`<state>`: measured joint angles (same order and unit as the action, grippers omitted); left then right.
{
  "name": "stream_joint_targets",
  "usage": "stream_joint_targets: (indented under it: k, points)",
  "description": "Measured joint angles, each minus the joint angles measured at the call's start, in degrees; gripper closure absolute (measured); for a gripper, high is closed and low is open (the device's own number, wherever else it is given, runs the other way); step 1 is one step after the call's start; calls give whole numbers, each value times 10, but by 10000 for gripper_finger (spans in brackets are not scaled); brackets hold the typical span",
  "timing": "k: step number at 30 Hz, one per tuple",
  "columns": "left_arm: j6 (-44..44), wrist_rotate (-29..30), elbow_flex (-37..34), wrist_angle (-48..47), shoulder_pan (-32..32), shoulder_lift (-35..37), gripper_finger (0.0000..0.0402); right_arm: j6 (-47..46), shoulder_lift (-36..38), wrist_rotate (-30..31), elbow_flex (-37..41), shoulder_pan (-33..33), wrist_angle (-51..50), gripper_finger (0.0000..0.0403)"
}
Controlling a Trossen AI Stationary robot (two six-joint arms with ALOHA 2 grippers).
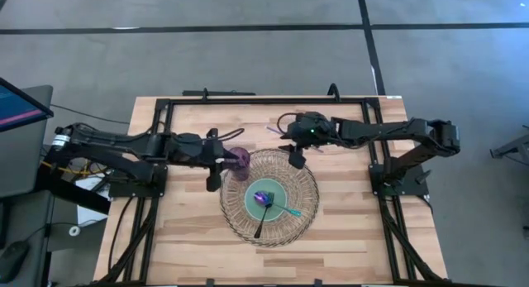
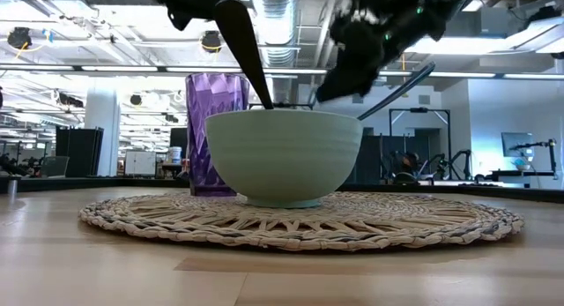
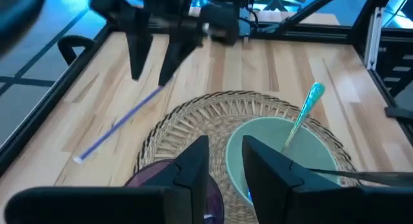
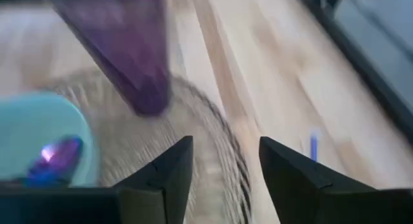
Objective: Pick & Place Utensil
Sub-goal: Put the violet straw into the cup on the brown mat
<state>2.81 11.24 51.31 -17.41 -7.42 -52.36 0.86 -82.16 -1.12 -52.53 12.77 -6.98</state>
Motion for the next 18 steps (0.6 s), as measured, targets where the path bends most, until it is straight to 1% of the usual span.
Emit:
stream_joint_targets:
  k: [4,9,13,18]
  points:
    - [0,1,0,-2,0,11,307,-24,-34,-1,0,39,-21,224]
    - [-23,1,0,-1,0,15,307,-29,-107,-1,0,86,-34,225]
    - [-52,1,0,-4,0,26,307,-29,-157,-4,0,111,-34,229]
    - [-60,2,0,-11,0,48,307,-22,-196,-4,0,140,-34,229]
